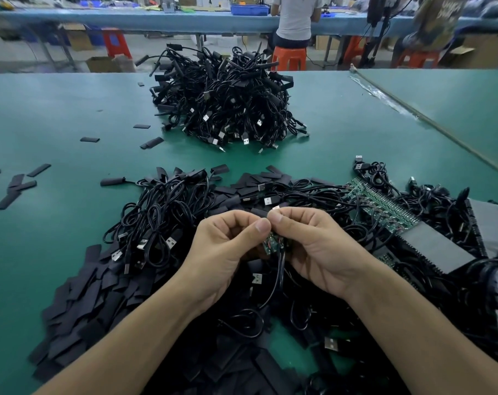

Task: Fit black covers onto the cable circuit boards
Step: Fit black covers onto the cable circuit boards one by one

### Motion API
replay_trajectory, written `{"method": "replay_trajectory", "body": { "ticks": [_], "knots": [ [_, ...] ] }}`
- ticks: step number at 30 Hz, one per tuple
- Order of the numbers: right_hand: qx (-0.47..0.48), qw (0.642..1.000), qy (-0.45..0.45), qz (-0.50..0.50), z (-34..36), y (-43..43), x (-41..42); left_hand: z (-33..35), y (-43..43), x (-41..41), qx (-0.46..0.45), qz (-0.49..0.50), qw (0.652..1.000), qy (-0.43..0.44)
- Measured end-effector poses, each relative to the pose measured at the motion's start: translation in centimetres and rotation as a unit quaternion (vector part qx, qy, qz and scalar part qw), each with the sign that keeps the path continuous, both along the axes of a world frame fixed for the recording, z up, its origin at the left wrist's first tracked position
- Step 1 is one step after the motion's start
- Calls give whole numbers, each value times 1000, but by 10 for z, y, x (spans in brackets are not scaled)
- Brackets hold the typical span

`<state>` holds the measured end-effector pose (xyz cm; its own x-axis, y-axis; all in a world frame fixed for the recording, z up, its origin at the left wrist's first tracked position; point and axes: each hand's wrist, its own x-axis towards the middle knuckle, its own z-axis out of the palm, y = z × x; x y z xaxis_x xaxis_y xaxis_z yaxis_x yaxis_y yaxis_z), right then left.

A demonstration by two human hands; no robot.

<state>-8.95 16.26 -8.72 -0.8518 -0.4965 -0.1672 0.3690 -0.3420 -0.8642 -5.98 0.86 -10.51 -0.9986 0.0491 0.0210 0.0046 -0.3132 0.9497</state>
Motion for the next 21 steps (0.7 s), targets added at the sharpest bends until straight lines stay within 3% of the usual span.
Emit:
{"method": "replay_trajectory", "body": {
  "ticks": [12, 16, 19, 21],
  "knots": [
    [-20, 999, -23, 43, 0, 1, -4, 1, -5, -2, 32, -40, 998, -36],
    [-9, 1000, -14, 23, -3, 1, -2, -1, -3, -1, 4, -2, 1000, -26],
    [35, 998, 42, -20, -5, 0, 1, -2, 1, 1, -27, 51, 998, -3],
    [145, 975, 149, -73, -7, 1, 0, -3, 2, 0, -27, 69, 997, 12]
  ]
}}
